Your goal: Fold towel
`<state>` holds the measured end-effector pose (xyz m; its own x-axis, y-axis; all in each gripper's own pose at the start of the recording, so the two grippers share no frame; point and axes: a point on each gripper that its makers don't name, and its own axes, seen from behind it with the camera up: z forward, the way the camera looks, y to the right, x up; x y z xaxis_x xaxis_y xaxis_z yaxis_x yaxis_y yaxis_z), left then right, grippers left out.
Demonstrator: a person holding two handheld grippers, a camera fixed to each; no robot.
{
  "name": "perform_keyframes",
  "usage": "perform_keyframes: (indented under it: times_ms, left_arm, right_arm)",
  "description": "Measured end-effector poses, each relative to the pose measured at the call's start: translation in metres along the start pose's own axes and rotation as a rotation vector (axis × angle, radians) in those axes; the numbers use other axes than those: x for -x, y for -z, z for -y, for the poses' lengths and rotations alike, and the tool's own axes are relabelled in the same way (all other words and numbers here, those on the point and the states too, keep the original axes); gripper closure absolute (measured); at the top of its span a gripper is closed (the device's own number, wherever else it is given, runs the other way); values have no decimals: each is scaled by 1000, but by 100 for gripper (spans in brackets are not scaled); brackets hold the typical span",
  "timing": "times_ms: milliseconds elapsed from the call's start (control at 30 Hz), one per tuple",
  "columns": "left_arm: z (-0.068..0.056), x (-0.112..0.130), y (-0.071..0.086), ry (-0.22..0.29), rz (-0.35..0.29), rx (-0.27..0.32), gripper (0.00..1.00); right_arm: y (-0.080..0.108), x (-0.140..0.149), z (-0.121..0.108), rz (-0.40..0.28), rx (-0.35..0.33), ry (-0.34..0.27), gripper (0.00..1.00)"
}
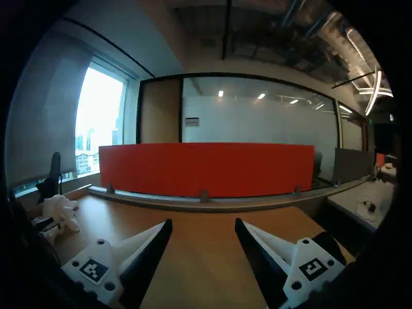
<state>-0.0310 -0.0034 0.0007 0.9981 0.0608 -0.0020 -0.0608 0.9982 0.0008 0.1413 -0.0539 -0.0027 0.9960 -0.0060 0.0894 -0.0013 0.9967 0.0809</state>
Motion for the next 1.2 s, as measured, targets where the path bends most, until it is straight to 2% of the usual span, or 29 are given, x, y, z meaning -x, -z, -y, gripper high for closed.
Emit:
perform_keyframes:
  times_ms: [400, 700, 900, 1200]
  left_arm:
    - [0, 0, -2, 0, 2, 5, 22]
    - [-1, 0, -2, 0, 2, 4, 22]
    - [-1, 1, -2, 0, 2, 4, 22]
    - [-1, 1, -2, 0, 2, 4, 22]
  right_arm:
    - [-2, 5, -8, 4, 8, 0, 6]
    - [-3, 2, -38, -13, 65, 4, 6]
    - [0, 4, -52, -38, 75, -8, 6]
    - [5, 33, -67, -59, 92, -28, 6]
